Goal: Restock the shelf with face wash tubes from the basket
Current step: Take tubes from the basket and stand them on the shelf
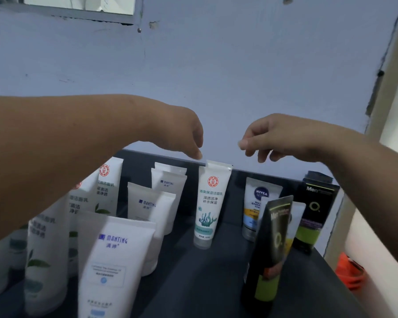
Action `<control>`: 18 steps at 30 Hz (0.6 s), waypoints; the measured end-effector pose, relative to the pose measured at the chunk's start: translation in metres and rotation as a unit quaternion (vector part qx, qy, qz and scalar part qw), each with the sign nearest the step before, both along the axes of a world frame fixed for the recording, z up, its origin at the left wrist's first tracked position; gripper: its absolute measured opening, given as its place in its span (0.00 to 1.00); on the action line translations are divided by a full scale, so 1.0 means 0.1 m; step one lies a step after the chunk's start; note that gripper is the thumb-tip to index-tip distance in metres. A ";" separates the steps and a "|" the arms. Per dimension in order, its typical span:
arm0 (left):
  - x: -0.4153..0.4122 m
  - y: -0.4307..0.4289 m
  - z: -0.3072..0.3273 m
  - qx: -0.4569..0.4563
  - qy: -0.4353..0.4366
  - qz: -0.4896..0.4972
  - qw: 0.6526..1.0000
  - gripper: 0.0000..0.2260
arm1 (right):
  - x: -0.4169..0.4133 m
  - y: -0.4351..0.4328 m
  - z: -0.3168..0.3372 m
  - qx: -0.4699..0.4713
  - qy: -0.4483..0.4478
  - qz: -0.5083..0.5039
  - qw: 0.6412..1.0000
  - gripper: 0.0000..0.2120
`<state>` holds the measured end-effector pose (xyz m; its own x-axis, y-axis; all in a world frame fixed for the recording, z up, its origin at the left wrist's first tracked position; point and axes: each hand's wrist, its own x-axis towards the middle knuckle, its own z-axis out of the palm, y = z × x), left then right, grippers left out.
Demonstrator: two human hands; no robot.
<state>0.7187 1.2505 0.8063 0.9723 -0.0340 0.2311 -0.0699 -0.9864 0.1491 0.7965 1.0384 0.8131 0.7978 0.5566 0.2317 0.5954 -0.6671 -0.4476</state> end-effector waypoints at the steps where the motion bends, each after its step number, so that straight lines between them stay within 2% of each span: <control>1: -0.02 -0.03 0.02 -0.002 -0.003 -0.004 1.000 0.16 | -0.13 -0.10 0.03 0.004 0.028 0.022 0.999 0.11; 4: -0.11 -0.15 0.07 -0.011 -0.013 -0.017 1.000 0.15 | -0.42 -0.36 0.02 -0.017 0.118 0.079 0.990 0.19; 7: -0.22 -0.33 0.11 -0.033 -0.028 -0.031 0.999 0.15 | -0.55 -0.54 -0.10 -0.047 0.134 0.086 0.986 0.23; 10: -0.34 -0.56 0.15 -0.065 -0.052 -0.043 0.996 0.14 | -0.65 -0.62 -0.27 -0.052 0.097 0.067 0.992 0.18; 14: -0.47 -0.90 0.14 -0.167 -0.094 -0.068 0.979 0.11 | -0.71 -0.58 -0.54 0.000 0.014 0.046 0.999 0.03; 18: -0.55 -1.20 -0.02 -0.257 -0.104 -0.053 0.959 0.15 | -0.74 -0.53 -0.68 0.060 -0.031 0.026 0.997 0.03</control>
<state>0.6639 1.1308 0.8042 0.9008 0.0395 0.4324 -0.2469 -0.7725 0.5850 0.7226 0.9854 0.7451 0.7510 0.5618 0.3469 0.6565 -0.5794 -0.4830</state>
